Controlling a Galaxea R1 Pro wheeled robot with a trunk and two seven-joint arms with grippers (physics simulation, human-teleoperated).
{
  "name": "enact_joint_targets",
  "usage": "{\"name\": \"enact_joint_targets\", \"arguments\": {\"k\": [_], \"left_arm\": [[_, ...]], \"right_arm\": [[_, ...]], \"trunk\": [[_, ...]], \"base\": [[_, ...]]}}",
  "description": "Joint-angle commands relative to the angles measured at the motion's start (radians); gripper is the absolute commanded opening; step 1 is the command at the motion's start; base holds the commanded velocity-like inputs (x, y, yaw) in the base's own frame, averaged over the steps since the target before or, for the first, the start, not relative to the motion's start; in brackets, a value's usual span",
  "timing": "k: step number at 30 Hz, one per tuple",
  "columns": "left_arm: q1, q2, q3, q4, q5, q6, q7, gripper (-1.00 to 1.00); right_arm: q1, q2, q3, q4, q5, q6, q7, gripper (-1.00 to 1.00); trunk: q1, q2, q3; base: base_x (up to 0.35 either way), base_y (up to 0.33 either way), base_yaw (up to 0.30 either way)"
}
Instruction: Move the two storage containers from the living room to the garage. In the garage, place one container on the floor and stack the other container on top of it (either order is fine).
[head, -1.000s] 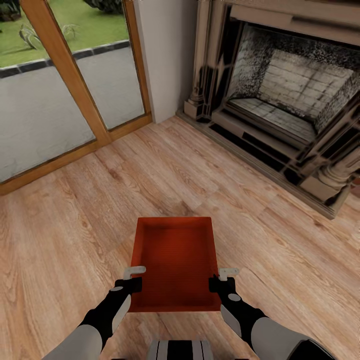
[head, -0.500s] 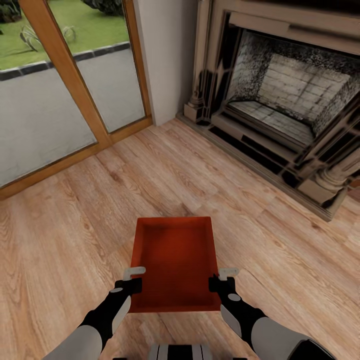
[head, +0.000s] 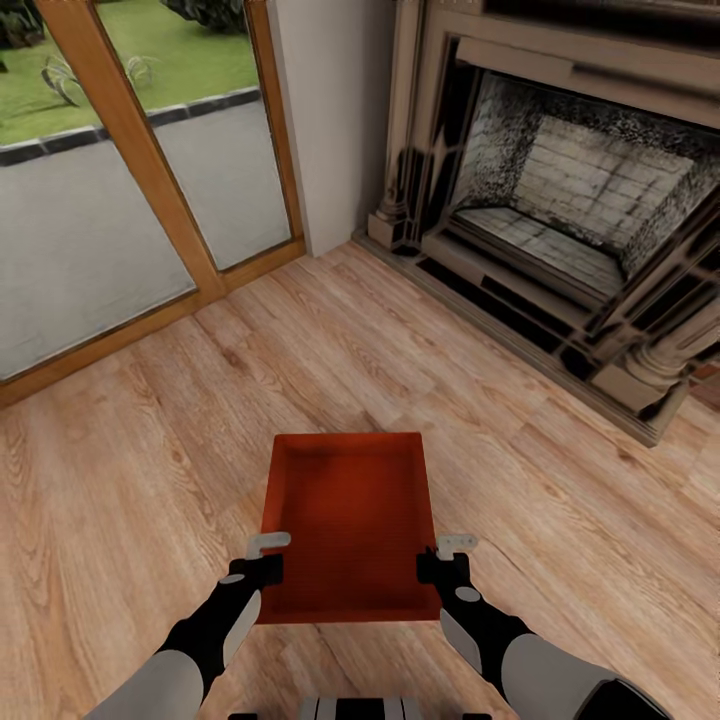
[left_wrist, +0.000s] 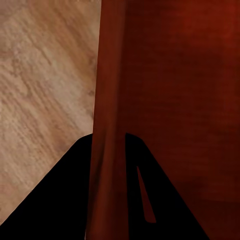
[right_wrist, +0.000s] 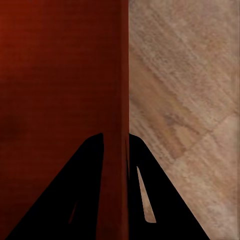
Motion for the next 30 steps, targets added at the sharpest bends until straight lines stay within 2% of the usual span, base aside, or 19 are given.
{"name": "enact_joint_targets", "arguments": {"k": [1,15,20,25,30], "left_arm": [[0.0,0.035,0.002,-0.007,-0.004,-0.012,0.01,-1.0],[0.0,0.042,0.002,-0.006,-0.004,-0.031,0.011,-1.0],[0.0,0.059,0.002,-0.003,-0.002,-0.033,0.01,-1.0],[0.0,0.061,0.001,-0.005,-0.002,-0.033,0.01,-1.0],[0.0,0.061,0.0,-0.006,-0.002,-0.033,0.01,-1.0]], "right_arm": [[0.0,-0.001,0.005,0.012,-0.02,-0.002,0.0,-1.0],[0.0,-0.002,0.006,0.011,-0.018,0.004,0.0,-1.0],[0.0,0.0,0.006,0.011,-0.018,0.004,-0.003,-1.0],[0.0,0.002,0.009,0.012,-0.018,0.004,-0.008,-1.0],[0.0,0.006,0.008,0.012,-0.019,0.003,-0.034,-1.0]], "trunk": [[-0.004,0.007,0.003],[-0.058,0.105,0.047],[-0.077,0.14,0.062],[-0.096,0.175,0.078],[-0.115,0.21,0.095]], "base": [[0.0,0.0,0.0],[0.0,0.0,0.0],[0.0,0.0,0.0],[0.0,0.0,0.0],[0.0,0.0,0.0]]}}
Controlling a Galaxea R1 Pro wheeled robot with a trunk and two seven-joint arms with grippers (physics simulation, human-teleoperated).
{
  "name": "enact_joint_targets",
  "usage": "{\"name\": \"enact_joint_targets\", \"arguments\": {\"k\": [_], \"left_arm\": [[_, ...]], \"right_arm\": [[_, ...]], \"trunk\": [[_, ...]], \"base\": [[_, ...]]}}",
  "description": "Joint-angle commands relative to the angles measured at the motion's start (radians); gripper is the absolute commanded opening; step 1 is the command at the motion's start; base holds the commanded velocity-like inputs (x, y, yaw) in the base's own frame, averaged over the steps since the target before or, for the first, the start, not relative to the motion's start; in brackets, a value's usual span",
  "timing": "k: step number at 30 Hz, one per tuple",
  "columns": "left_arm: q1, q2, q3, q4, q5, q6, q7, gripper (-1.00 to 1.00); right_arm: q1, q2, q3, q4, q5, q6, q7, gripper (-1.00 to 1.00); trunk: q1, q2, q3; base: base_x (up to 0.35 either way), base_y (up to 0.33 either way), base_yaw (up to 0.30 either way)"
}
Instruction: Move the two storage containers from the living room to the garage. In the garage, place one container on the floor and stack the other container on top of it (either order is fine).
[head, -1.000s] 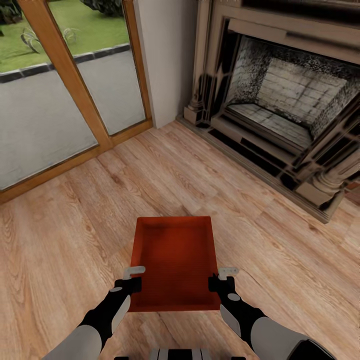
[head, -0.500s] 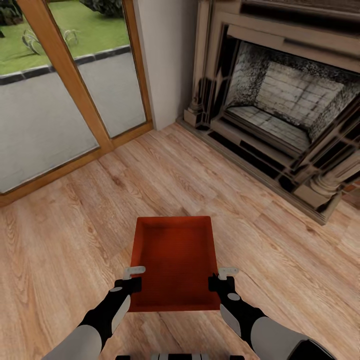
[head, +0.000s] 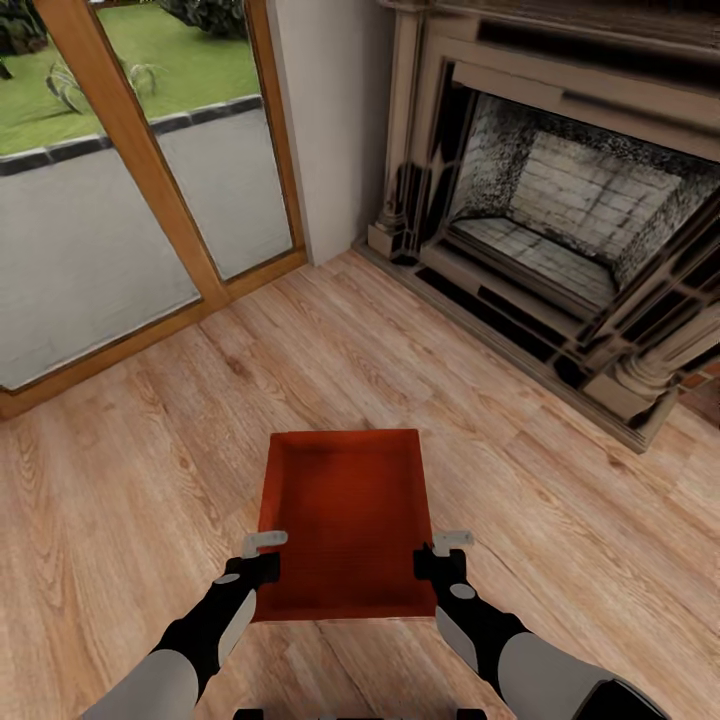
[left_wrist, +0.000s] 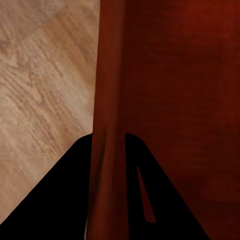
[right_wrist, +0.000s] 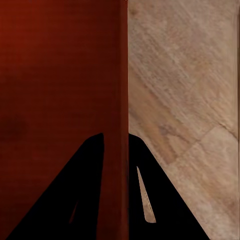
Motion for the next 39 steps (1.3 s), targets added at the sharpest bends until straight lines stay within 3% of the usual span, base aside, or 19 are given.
{"name": "enact_joint_targets", "arguments": {"k": [1,7,39], "left_arm": [[0.0,0.046,0.0,-0.006,-0.01,-0.02,0.03,-1.0],[0.0,0.046,0.0,-0.007,-0.01,-0.02,0.03,-1.0],[0.0,0.049,0.004,-0.008,-0.01,-0.02,0.031,-1.0]], "right_arm": [[-0.001,0.0,-0.008,0.038,-0.025,-0.005,-0.012,-1.0],[-0.001,0.001,-0.009,0.038,-0.025,-0.005,-0.042,-1.0],[-0.001,0.0,-0.009,0.038,-0.025,-0.006,-0.042,-1.0]], "trunk": [[-0.004,0.007,0.004],[-0.027,0.049,0.031],[-0.15,0.273,0.181]], "base": [[0.0,0.0,0.0],[0.0,0.0,0.0],[0.0,0.0,0.0]]}}
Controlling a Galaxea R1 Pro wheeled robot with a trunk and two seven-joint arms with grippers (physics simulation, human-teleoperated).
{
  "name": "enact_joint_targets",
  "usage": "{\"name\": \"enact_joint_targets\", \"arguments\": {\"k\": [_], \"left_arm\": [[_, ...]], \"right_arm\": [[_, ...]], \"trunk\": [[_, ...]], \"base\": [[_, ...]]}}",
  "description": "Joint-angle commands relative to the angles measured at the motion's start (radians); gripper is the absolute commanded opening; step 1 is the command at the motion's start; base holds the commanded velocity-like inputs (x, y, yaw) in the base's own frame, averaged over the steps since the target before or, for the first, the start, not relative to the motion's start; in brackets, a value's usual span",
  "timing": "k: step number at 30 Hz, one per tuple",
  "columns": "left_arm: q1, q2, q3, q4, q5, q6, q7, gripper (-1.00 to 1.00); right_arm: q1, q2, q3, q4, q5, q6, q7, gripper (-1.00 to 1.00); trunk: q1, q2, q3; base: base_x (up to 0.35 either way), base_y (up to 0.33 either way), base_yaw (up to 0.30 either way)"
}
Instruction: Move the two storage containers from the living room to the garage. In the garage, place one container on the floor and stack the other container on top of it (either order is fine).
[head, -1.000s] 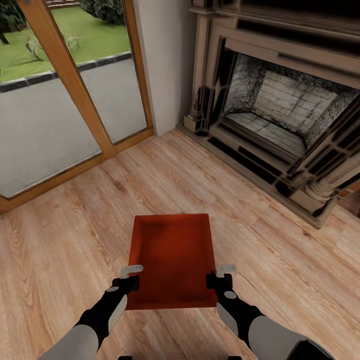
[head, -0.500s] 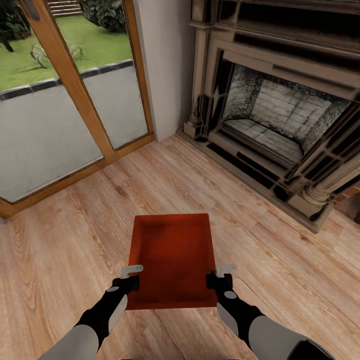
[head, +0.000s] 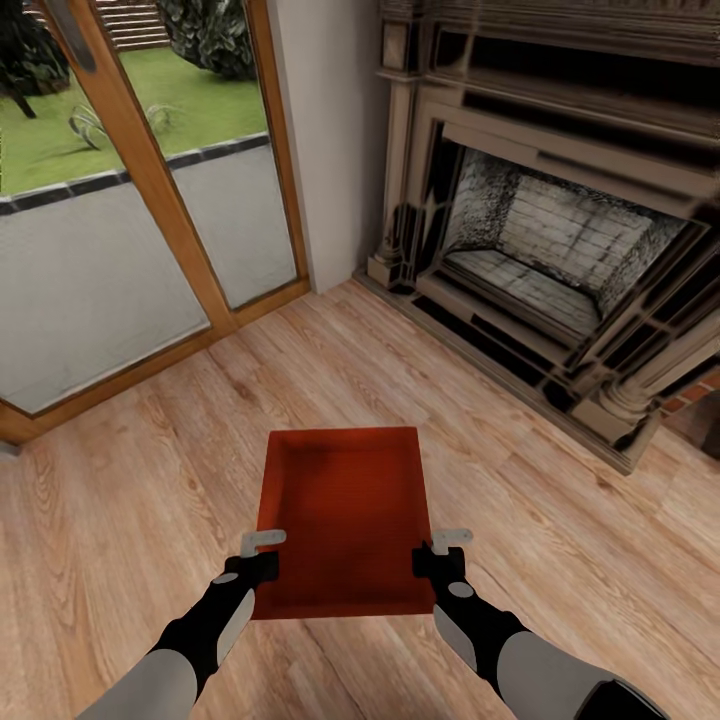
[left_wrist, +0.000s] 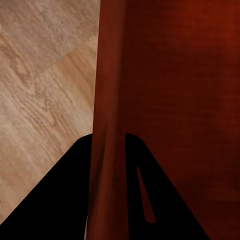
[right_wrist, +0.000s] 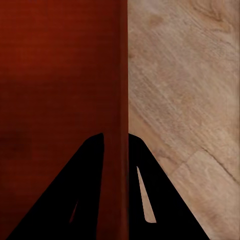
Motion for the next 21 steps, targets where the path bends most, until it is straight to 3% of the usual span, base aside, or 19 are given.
{"name": "enact_joint_targets", "arguments": {"k": [1,21], "left_arm": [[0.0,0.046,-0.001,-0.005,-0.009,-0.013,0.039,-1.0],[0.0,0.047,-0.001,-0.004,-0.008,-0.021,0.038,-1.0]], "right_arm": [[-0.001,-0.001,-0.017,0.052,-0.027,-0.009,-0.029,-1.0],[-0.001,-0.003,-0.019,0.052,-0.031,-0.01,-0.027,-1.0]], "trunk": [[-0.004,0.007,0.004],[-0.081,0.147,0.098]], "base": [[0.0,0.0,0.0],[0.0,0.0,0.0]]}}
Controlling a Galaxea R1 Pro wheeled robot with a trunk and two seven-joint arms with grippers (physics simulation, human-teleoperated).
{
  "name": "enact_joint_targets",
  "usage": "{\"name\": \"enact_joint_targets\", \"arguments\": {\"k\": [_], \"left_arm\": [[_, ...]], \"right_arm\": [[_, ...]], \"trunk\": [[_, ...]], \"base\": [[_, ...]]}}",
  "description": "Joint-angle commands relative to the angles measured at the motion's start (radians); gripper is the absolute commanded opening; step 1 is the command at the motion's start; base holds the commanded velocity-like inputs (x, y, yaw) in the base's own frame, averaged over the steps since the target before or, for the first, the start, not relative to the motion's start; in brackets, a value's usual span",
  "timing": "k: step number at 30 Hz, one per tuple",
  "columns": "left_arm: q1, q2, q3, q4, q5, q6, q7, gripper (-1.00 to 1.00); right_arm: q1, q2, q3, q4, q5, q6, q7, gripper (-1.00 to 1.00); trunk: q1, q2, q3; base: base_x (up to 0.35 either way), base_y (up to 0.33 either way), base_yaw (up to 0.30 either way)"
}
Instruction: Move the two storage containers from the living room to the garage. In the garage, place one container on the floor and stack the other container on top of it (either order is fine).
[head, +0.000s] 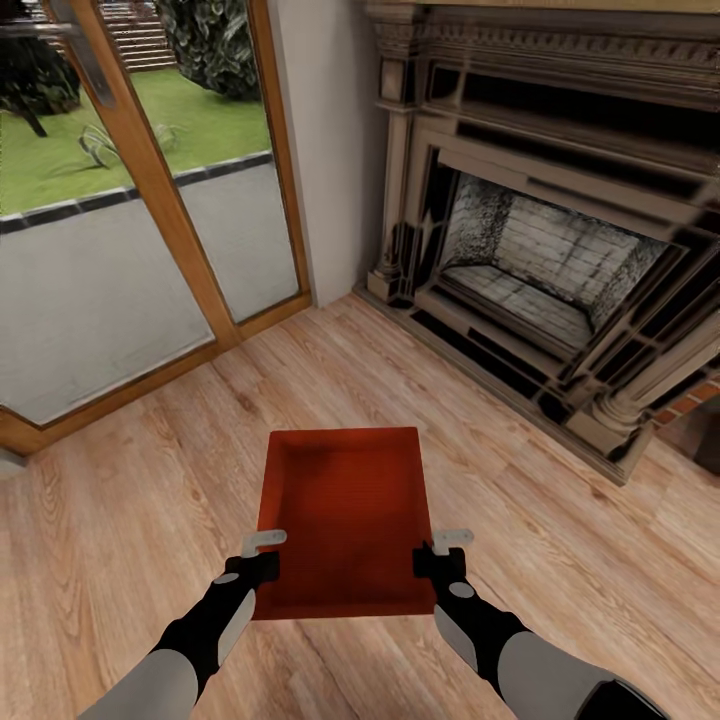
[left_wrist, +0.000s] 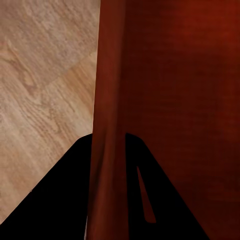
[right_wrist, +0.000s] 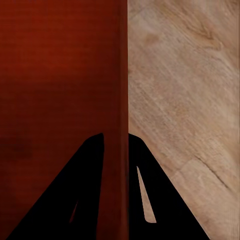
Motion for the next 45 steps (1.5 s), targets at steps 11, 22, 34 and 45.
{"name": "enact_joint_targets", "arguments": {"k": [11,22,34,45], "left_arm": [[0.0,0.05,0.017,-0.001,-0.008,-0.031,0.034,-1.0],[0.0,0.05,0.023,0.003,-0.009,-0.031,0.034,-1.0],[0.0,0.05,0.024,0.005,-0.009,-0.031,0.034,-1.0],[0.0,0.05,0.024,0.005,-0.009,-0.031,0.034,-1.0]], "right_arm": [[-0.001,-0.001,-0.021,0.05,-0.026,-0.008,-0.031,-1.0],[-0.001,-0.001,-0.021,0.05,-0.026,-0.007,-0.03,-1.0],[-0.001,0.0,-0.021,0.05,-0.026,-0.007,-0.03,-1.0],[-0.001,-0.001,-0.021,0.05,-0.027,-0.007,-0.03,-1.0]], "trunk": [[-0.042,0.077,0.051],[-0.084,0.154,0.102],[-0.13,0.238,0.158],[-0.173,0.315,0.21]], "base": [[0.0,0.0,0.0],[0.0,0.0,0.0],[0.0,0.0,0.0],[0.0,0.0,0.0]]}}
